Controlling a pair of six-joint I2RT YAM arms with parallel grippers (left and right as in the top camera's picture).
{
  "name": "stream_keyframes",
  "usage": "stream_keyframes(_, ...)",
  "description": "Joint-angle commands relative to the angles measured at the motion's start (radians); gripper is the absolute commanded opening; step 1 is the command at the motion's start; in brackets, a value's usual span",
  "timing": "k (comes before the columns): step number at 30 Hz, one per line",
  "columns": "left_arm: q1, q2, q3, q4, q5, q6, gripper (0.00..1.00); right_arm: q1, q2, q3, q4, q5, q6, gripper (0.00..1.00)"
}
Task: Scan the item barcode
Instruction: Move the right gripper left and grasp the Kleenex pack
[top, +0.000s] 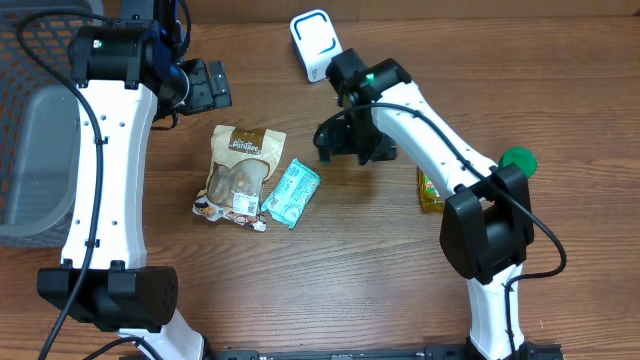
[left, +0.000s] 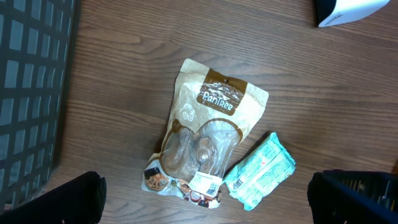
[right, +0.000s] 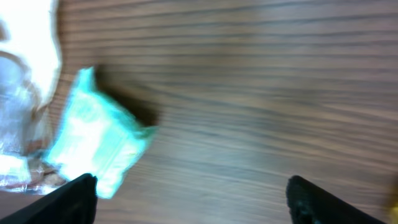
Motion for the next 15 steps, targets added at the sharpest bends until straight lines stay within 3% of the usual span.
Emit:
stream_keyframes(1, -0.006, 0.002, 0.015, 0.004, 0.005, 0.011, 1.00, 0.027, -0.007, 0.008, 0.024, -0.088, 0.029, 0.89)
stream_keyframes(9, -0.006, 0.002, 0.015, 0.004, 0.005, 0.011, 1.00, 0.093, -0.007, -0.046, 0.150, -0.088, 0.033, 0.75)
stream_keyframes(15, -0.006, 0.002, 0.015, 0.004, 0.005, 0.011, 1.00, 0.111, -0.007, -0.131, 0.234, -0.088, 0.032, 0.73)
